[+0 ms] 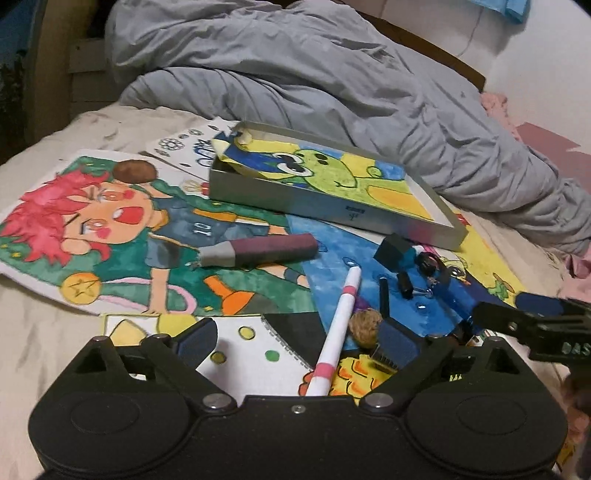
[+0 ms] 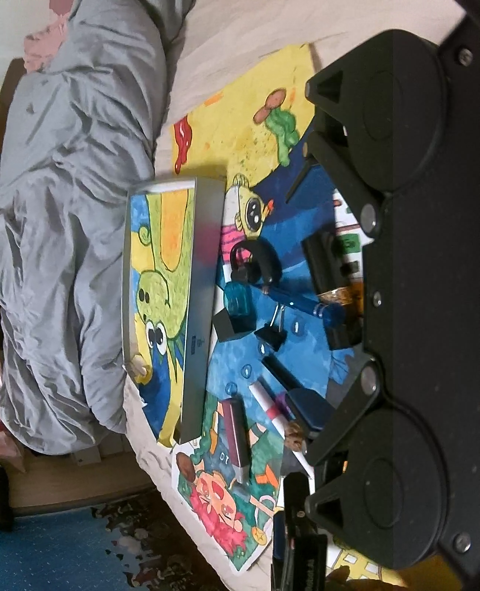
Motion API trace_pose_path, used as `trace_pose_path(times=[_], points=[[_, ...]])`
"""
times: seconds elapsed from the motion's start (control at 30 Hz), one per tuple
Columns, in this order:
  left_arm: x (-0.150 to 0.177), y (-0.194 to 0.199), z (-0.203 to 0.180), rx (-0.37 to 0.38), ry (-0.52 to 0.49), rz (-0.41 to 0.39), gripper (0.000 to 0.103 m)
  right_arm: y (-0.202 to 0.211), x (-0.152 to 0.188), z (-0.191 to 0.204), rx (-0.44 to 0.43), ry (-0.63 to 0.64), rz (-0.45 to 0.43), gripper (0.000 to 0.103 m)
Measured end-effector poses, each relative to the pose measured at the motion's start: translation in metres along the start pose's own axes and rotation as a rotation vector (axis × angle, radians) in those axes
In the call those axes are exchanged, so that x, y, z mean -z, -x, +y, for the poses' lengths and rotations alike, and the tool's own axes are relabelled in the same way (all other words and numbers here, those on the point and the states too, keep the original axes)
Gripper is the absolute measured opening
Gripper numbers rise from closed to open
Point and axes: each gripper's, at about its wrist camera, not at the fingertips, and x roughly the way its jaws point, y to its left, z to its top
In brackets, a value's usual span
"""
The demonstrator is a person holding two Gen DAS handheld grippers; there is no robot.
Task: Organize rigid objects
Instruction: 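Move the left tool toward the white marker while the right tool approaches the blue pen, then close the left gripper on the white marker while the right gripper closes on the blue pen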
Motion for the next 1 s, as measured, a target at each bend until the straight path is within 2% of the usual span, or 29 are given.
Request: trace_pose_path(times=[0.1,0.17,0.23,0.3,0.37,0.57,0.73,0.83,1.0], points=[[-0.001,-0.007,-0.001,0.022,-0.033,0.032,0.088,-0.009,-0.002,0.003,-0.018,0.026,0.004,0.102],[-0.001,-0.011,-0.001,0.030,-0.057,0.053,0.079,-0.017,-0.004,0.006,-0.030,0.039,0.009,0.098],[-0.001,-0.013,0.000,0.044,-0.071,0.067,0.074,-0.022,-0.005,0.005,-0.037,0.039,0.019,0.082],[-0.002,-0.015,0.002,0.064,-0.071,0.078,0.064,-0.029,-0.006,0.005,-0.044,0.035,0.030,0.072],[-0.004,-0.017,0.004,0.077,-0.055,0.087,0.054,-0.035,-0.008,0.005,-0.050,0.028,0.038,0.068],[-0.010,-0.023,-0.002,0.111,-0.044,0.118,0.041,-0.045,-0.004,0.004,-0.080,-0.013,0.087,0.051],[-0.012,-0.030,-0.014,0.114,-0.061,0.170,0.033,-0.049,-0.001,0.001,-0.084,-0.045,0.106,0.029],[-0.015,-0.033,-0.023,0.100,-0.078,0.205,0.026,-0.051,0.000,-0.003,-0.088,-0.068,0.116,0.024],[-0.016,-0.034,-0.027,0.056,-0.037,0.225,0.020,-0.049,0.003,0.003,-0.073,-0.050,0.127,0.017]])
